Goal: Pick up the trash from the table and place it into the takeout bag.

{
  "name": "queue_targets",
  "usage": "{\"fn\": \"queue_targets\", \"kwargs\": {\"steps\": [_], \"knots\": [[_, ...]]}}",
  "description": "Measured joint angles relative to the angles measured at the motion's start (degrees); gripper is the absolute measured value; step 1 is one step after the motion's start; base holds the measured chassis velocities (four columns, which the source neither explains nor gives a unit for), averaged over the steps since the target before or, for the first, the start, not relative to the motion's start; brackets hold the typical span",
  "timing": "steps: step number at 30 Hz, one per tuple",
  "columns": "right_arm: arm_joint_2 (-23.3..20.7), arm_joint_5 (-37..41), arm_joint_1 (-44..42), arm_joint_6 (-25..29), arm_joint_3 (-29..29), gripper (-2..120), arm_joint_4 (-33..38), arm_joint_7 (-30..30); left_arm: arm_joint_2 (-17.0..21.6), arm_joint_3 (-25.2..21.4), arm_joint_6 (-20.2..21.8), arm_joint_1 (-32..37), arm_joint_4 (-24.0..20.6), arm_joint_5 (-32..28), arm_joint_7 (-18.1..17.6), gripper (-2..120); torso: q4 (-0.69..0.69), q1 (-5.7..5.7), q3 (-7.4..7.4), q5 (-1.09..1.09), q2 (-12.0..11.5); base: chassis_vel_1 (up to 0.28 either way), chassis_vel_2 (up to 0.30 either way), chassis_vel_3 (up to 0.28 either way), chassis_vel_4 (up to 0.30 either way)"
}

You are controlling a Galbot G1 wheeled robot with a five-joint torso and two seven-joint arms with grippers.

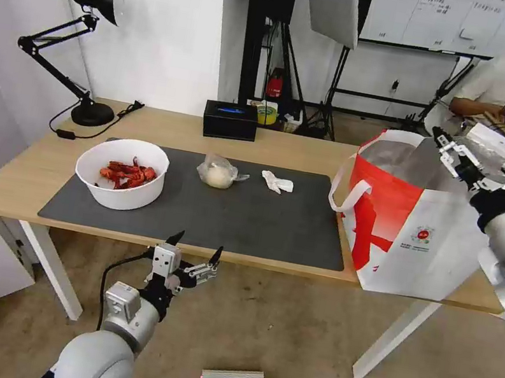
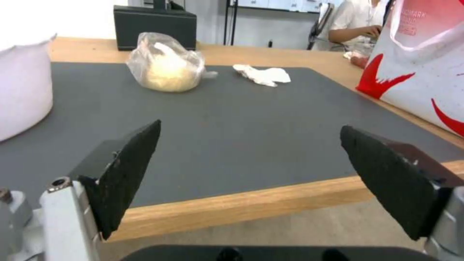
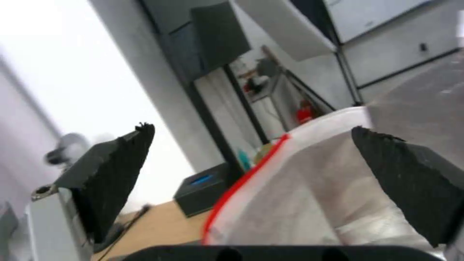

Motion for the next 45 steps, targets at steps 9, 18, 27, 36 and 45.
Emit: {"fn": "queue_targets", "kwargs": {"steps": [9, 18, 27, 36, 45], "knots": [[-0.97, -4.74, -4.31, -0.92, -0.12, 100, 5.17, -6.17, -0.23, -0.70, -0.20, 0.06, 0.33, -0.07, 0.00, 100, 0.00, 0.00, 0.00, 0.00, 0.00, 0.000, 0.000, 0.000, 0.000], [-0.75, -13.22, -10.40, -2.54, -1.90, 100, 8.42, -13.76, -0.31, -0.90, -0.22, -0.22, 0.70, -0.03, 0.00, 100, 0.00, 0.00, 0.00, -0.01, 0.00, 0.000, 0.000, 0.000, 0.000], [-0.05, -25.61, -17.65, -4.67, -5.10, 100, 9.73, -20.54, 0.34, -3.77, -1.25, 0.21, 0.61, 0.88, 0.26, 100, 0.01, 0.00, 0.00, 0.00, 0.00, 0.000, 0.000, 0.000, 0.000], [3.47, -36.69, -25.88, -2.11, -6.69, 100, 9.01, -22.59, 0.90, -6.03, -2.77, 1.14, 1.38, 3.25, 1.35, 100, 0.00, 0.00, 0.00, 0.00, 0.00, 0.000, 0.000, 0.000, 0.000], [7.40, -42.84, -32.19, 1.13, -8.44, 100, 8.04, -23.52, 0.82, -6.86, -3.43, 2.24, 1.87, 5.31, 1.87, 100, 0.00, 0.00, 0.00, 0.00, 0.01, 0.000, 0.000, 0.000, 0.000]]}}
